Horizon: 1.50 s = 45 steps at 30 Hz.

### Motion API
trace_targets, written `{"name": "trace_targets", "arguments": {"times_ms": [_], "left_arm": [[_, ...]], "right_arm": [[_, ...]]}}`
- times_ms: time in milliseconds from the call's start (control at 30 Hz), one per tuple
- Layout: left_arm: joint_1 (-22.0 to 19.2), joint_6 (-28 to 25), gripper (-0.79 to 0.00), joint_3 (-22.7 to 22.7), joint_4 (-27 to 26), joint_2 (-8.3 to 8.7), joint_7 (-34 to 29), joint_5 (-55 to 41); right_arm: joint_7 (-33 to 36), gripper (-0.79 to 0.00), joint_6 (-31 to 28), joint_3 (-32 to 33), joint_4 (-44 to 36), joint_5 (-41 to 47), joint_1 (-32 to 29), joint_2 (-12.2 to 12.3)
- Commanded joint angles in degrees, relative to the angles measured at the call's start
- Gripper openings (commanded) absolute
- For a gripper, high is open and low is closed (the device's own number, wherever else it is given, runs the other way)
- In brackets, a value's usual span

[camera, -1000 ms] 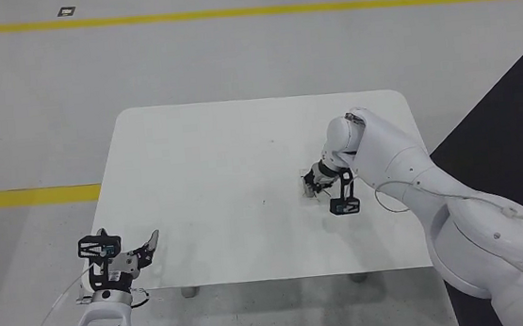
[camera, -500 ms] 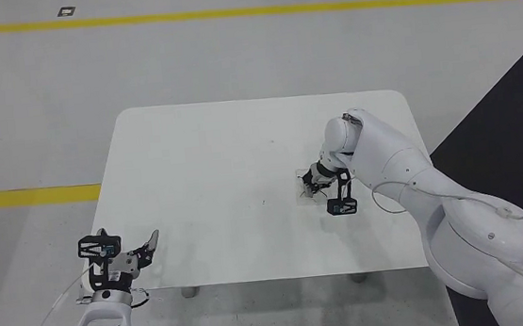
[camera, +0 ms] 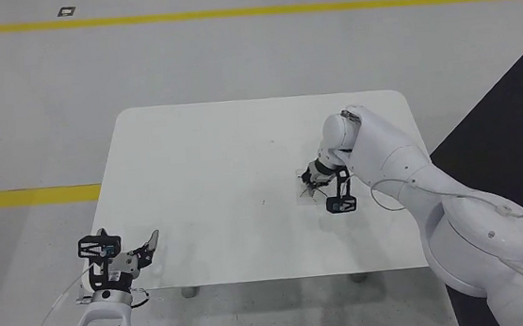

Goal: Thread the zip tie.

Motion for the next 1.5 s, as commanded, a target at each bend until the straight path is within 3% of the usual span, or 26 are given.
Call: {"name": "trace_targets", "arguments": {"times_ms": [0,367,433,567,700,900,933,1000,1033,1333,1467], "left_arm": [[0.0,0.0,0.0,0.0,0.0,0.0,0.0,0.0],[0.0,0.0,0.0,0.0,0.0,0.0,0.0,0.0],[0.0,0.0,0.0,0.0,0.0,0.0,0.0,0.0],[0.0,0.0,0.0,0.0,0.0,0.0,0.0,0.0],[0.0,0.0,0.0,0.0,0.0,0.0,0.0,0.0],[0.0,0.0,0.0,0.0,0.0,0.0,0.0,0.0],[0.0,0.0,0.0,0.0,0.0,0.0,0.0,0.0],[0.0,0.0,0.0,0.0,0.0,0.0,0.0,0.0],[0.0,0.0,0.0,0.0,0.0,0.0,0.0,0.0],[0.0,0.0,0.0,0.0,0.0,0.0,0.0,0.0],[0.0,0.0,0.0,0.0,0.0,0.0,0.0,0.0]], "right_arm": [[-0.23,-0.785,0.31,0.0,0.27,0.0,0.22,-0.08],[0.53,-0.785,-0.69,0.0,0.89,0.0,-0.04,-0.71],[0.53,-0.767,-0.69,0.0,0.89,0.0,-0.04,-0.71],[0.53,-0.653,-0.69,0.0,0.89,0.0,-0.04,-0.71],[0.53,-0.662,-0.69,0.0,0.89,0.0,-0.04,-0.71],[0.53,-0.6,-0.69,0.0,0.89,0.0,-0.04,-0.71],[0.53,-0.662,-0.69,0.0,0.89,0.0,-0.04,-0.71],[1.84,-0.662,-1.0,0.0,1.2,0.0,-0.02,-0.79],[1.68,-0.785,-0.64,0.0,1.34,0.0,0.01,-0.8],[-4.05,-0.785,8.08,0.0,4.86,0.0,4.49,1.42],[-6.36,-0.785,11.97,3.08,5.61,6.98,5.65,2.96]]}}
